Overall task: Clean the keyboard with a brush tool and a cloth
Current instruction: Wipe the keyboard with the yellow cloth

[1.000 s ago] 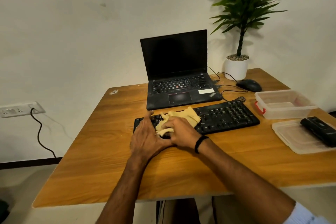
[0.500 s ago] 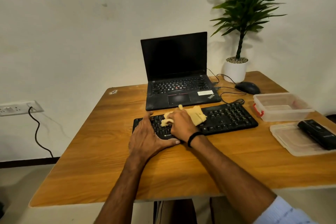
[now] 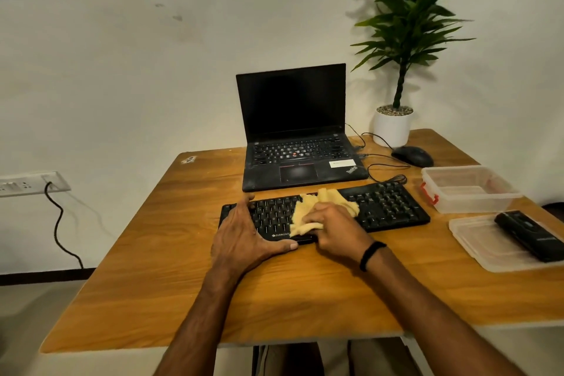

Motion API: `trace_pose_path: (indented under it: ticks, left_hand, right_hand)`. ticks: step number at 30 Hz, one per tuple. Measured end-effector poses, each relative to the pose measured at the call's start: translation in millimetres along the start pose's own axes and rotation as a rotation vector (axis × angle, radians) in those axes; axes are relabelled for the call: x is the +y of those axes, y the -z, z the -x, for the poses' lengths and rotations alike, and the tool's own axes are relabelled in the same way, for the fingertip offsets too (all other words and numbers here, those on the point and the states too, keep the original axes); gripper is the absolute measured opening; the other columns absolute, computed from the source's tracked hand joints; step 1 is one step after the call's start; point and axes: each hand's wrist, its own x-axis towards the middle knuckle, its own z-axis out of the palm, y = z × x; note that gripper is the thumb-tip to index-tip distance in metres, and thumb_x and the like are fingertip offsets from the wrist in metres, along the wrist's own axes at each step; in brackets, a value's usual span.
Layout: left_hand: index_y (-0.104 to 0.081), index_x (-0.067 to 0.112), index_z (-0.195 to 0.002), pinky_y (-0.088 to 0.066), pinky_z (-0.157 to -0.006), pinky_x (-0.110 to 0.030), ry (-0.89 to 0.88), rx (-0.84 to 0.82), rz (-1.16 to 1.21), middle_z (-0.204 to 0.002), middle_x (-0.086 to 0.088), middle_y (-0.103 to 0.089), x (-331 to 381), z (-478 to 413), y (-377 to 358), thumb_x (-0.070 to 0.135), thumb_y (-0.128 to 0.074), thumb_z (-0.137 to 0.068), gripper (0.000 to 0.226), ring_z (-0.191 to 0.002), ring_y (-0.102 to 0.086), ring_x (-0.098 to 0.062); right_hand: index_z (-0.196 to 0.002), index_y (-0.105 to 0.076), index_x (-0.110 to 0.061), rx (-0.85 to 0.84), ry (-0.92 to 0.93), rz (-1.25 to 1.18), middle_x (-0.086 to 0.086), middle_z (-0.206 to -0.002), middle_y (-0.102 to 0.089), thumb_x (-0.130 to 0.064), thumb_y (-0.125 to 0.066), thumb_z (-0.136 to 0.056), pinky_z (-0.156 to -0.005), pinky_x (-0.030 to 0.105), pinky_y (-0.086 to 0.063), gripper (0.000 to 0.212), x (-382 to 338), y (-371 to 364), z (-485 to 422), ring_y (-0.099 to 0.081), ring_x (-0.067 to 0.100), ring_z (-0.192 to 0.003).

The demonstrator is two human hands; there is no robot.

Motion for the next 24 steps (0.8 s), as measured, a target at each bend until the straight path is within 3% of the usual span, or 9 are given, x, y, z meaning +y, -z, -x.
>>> trace_pose_path:
  ticks: [3, 8, 13, 19, 24]
  left_hand:
    - [-0.022, 0.022, -0.156, -0.046, -0.111, -0.043, -0.003, 0.011, -0.020, -0.151, -0.006, -0.049, -2, -2, 1, 0.102, -0.066, -0.041, 0.146, -0.135, -0.050, -0.023]
    - [-0.022, 0.022, -0.155, -0.046, -0.110, -0.042, -0.021, -0.009, -0.024, -0.150, -0.007, -0.049, -1, 0, -3, 0.100, -0.067, -0.041, 0.145, -0.135, -0.050, -0.023]
    - [-0.024, 0.022, -0.154, -0.047, -0.109, -0.044, -0.021, 0.002, -0.045, -0.150, -0.006, -0.049, -3, -2, -3, 0.105, -0.060, -0.040, 0.145, -0.135, -0.050, -0.024]
    - [-0.023, 0.026, -0.151, -0.048, -0.107, -0.045, -0.030, -0.015, -0.002, -0.146, -0.005, -0.051, -5, -1, 0, 0.100, -0.068, -0.042, 0.139, -0.130, -0.052, -0.022]
    - [-0.031, 0.023, -0.147, -0.049, -0.105, -0.042, -0.055, 0.007, -0.026, -0.141, -0.003, -0.055, -3, -2, -1, 0.104, -0.062, -0.042, 0.136, -0.126, -0.054, -0.021]
  right_hand:
    - [-0.108, -0.074, -0.022, 0.099, -0.069, -0.011, -0.007, -0.103, -0.061, -0.013, -0.067, -0.090, -0.098, 0.028, -0.043, 0.022, -7, -4, -6, -0.050, 0.011, -0.105]
    - [-0.114, -0.073, -0.023, -0.026, -0.005, -0.038, -0.010, -0.102, -0.061, -0.013, -0.067, -0.090, -0.092, 0.020, -0.041, 0.026, -6, -2, 18, -0.050, 0.006, -0.101]
    - [-0.111, -0.073, -0.023, 0.101, -0.063, 0.004, -0.012, -0.099, -0.057, -0.009, -0.066, -0.090, -0.098, 0.022, -0.037, 0.026, 4, -1, 20, -0.047, 0.008, -0.103]
    - [-0.105, -0.075, -0.028, 0.015, -0.065, -0.002, -0.014, -0.101, -0.059, -0.010, -0.065, -0.091, -0.096, 0.024, -0.042, 0.025, 25, 23, 40, -0.049, 0.006, -0.101]
    - [-0.102, -0.076, -0.025, 0.140, -0.146, -0.037, -0.010, -0.101, -0.059, -0.010, -0.065, -0.091, -0.094, 0.024, -0.043, 0.021, 27, 21, 41, -0.049, 0.008, -0.101]
